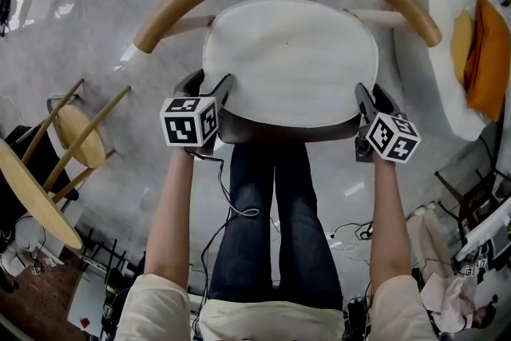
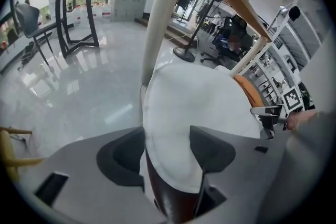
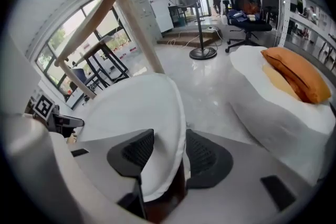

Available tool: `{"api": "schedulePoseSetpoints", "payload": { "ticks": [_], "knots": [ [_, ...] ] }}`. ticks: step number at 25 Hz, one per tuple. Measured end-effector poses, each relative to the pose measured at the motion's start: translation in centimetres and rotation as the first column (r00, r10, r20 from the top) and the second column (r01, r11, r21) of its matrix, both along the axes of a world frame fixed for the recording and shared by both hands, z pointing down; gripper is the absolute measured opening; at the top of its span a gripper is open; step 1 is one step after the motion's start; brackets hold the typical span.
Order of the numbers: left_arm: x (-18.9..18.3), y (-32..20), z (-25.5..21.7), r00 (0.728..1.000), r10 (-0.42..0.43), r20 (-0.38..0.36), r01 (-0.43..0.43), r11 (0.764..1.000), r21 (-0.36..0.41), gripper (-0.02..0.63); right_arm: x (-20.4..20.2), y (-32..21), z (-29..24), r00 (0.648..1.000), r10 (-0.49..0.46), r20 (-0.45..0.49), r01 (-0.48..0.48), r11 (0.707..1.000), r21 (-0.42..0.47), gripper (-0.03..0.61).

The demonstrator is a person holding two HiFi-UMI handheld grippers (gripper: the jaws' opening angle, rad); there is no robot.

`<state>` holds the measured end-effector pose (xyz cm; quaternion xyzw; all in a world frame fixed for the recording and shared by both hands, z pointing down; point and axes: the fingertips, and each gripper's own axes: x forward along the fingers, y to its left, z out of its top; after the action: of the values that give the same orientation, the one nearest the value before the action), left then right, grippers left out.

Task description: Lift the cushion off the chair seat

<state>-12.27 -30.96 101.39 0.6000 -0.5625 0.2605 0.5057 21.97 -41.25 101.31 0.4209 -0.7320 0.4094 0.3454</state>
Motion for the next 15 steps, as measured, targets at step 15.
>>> {"api": "schedulePoseSetpoints", "payload": {
  "ticks": [15],
  "knots": [
    [-1.1, 0.7, -1.0, 0.998, -0.056, -0.023, 0.056, 0.998, -0.003, 0.161, 0.0, 0.6, -2.3, 0.998, 0.052, 0.026, -0.053, 0.998, 0.029, 0.118]
  ]
}}
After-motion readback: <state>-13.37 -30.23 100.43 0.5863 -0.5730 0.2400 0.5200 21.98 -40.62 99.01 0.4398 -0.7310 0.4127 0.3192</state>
